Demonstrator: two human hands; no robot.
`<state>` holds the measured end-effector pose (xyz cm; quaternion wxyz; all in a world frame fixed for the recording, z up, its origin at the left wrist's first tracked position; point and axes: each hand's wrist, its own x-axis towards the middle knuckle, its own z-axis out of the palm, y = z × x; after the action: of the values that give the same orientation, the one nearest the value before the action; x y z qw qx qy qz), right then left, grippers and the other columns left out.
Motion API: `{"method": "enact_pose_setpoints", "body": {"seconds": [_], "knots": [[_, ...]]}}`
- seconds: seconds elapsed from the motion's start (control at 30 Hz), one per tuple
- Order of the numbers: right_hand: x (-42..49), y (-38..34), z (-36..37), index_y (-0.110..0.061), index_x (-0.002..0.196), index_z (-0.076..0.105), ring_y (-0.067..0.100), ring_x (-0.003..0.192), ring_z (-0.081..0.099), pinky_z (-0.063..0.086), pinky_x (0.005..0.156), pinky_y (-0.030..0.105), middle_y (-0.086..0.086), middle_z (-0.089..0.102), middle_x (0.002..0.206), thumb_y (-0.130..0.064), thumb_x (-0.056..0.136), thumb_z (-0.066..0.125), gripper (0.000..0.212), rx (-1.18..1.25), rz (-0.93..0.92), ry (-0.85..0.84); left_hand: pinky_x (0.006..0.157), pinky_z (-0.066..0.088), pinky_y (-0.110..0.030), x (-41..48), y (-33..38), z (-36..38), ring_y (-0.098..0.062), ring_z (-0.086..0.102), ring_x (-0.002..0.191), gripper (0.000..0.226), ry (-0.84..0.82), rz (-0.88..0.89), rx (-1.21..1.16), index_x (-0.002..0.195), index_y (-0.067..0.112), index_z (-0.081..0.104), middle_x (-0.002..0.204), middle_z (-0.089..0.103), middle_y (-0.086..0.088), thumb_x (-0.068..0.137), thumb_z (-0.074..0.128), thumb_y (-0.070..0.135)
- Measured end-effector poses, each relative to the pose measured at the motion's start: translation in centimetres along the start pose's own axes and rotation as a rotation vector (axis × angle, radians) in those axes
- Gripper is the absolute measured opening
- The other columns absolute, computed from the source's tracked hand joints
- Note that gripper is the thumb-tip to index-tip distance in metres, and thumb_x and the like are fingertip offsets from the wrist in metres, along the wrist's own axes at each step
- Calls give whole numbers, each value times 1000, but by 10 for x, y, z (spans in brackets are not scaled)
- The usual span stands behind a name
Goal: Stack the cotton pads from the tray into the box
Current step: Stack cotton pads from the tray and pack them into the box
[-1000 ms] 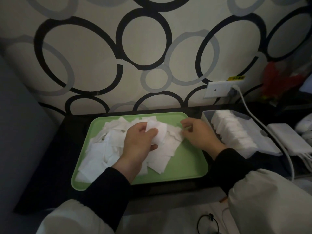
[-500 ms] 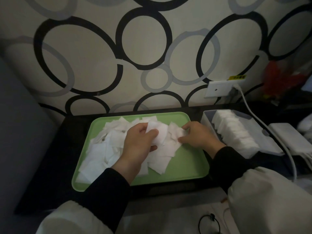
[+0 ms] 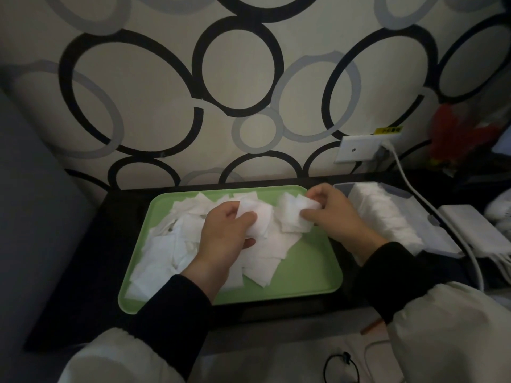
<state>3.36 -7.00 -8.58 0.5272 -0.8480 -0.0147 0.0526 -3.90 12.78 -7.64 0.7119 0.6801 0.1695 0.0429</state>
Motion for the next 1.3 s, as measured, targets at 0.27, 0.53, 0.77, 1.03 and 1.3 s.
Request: {"method": "enact_pose_setpoints", "body": {"seconds": [0.27, 0.53, 0.77, 1.03, 1.3], "knots": [[-15, -17, -2, 3, 118, 63, 29, 94, 66, 56, 69, 33, 19, 65, 108, 8, 84, 57, 35, 602, 29, -282, 62, 58, -27, 2, -2, 2, -24, 70, 91, 11, 57, -33, -1, 105, 20, 67, 106, 70, -4, 95, 65, 14], [-24, -21, 6, -1, 113, 62, 26, 89, 67, 56, 65, 31, 16, 64, 105, 12, 86, 59, 30, 651, 78, -359, 63, 57, -23, -9, 7, 9, -13, 73, 82, 15, -106, -50, -67, 97, 22, 75, 97, 77, 0, 97, 62, 14], [-23, -21, 10, 0, 114, 62, 30, 94, 68, 60, 75, 38, 17, 67, 107, 9, 85, 65, 31, 581, 88, -263, 61, 57, -24, -8, 7, 11, -24, 70, 92, 19, -104, -101, -119, 109, 16, 72, 112, 71, -10, 99, 57, 13], [-28, -27, 12, -4, 112, 63, 30, 97, 70, 61, 79, 44, 15, 69, 106, 6, 83, 70, 31, 450, 62, -165, 60, 59, -30, -9, 12, 11, -27, 73, 87, 22, -101, -166, -205, 110, 16, 67, 108, 71, -12, 102, 53, 31], [-29, -28, 10, -3, 106, 65, 29, 86, 73, 61, 65, 32, 19, 72, 101, 3, 80, 75, 28, 540, 96, -145, 65, 58, -23, -8, 6, 8, -14, 75, 82, 13, -136, -60, -157, 108, 12, 68, 96, 76, -6, 95, 65, 12]]}}
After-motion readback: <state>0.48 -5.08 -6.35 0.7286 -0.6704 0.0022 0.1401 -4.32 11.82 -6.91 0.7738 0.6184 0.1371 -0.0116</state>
